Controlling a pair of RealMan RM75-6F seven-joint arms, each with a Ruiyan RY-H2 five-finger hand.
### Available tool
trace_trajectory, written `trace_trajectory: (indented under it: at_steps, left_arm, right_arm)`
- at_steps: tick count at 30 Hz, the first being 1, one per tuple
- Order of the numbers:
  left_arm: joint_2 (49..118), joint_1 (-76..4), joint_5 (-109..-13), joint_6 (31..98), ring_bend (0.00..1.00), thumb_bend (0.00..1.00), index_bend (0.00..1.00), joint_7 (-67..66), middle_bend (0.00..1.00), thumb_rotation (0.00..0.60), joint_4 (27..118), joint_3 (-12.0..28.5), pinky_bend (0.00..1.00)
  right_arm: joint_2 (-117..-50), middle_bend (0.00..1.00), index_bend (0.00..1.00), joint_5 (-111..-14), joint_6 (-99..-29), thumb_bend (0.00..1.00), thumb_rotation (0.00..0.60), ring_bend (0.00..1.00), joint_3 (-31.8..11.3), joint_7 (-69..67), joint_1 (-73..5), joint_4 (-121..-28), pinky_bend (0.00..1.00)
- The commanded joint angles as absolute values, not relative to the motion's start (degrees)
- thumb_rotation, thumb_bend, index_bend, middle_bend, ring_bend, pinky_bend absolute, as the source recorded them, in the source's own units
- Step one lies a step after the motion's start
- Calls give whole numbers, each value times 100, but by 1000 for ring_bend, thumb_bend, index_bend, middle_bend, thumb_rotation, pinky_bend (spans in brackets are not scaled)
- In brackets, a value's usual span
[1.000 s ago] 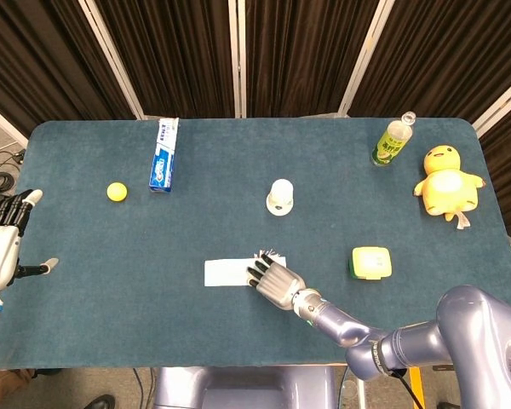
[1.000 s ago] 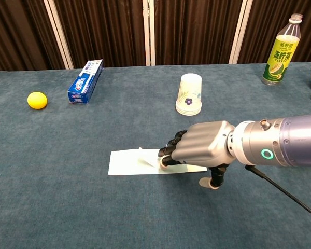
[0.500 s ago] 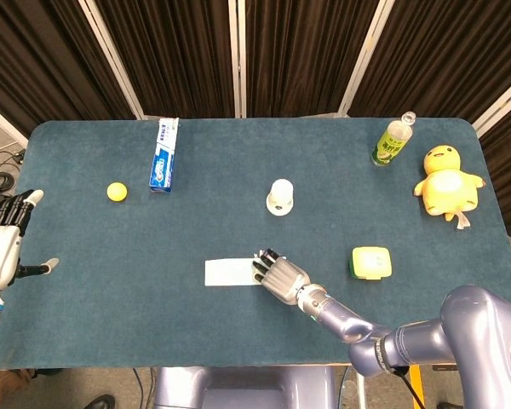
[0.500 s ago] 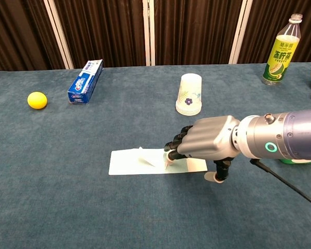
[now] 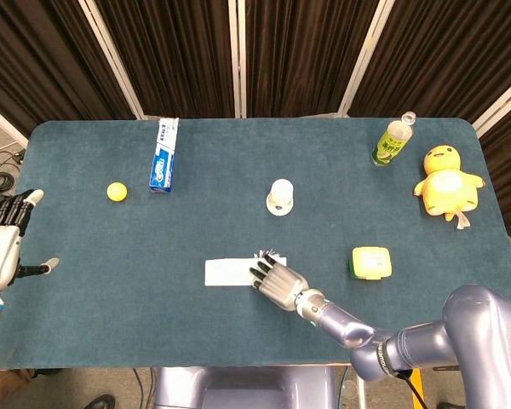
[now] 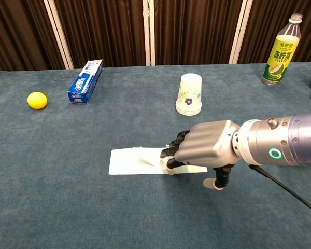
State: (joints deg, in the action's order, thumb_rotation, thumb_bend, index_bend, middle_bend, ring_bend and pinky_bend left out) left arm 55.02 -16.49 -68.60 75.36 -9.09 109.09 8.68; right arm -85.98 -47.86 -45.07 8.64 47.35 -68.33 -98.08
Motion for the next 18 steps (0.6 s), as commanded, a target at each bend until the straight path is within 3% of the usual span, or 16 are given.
trace_trajectory:
  at_steps: [1, 10, 18]
  left_arm:
    - [5500, -1645, -6868, 7543, 0, 0, 0, -906, 0, 600, 10913, 869, 0]
    - [5483, -1635, -6880, 7527, 0, 0, 0, -867, 0, 600, 10896, 870, 0]
    - [5491, -1603, -6970, 7536, 0, 0, 0, -903, 0, 600, 10934, 804, 0]
  right_arm:
    - [-8602, 0, 239, -4854, -4533, 358, 600, 0, 865, 4761, -6836, -9874, 0]
    - [-7957, 0, 239, -5269, -4973, 357, 600, 0, 598, 4427, -6671, -10432, 0]
    - [-6487, 0, 228, -6137, -5736, 356, 600, 0, 611, 3669, -6005, -11203, 0]
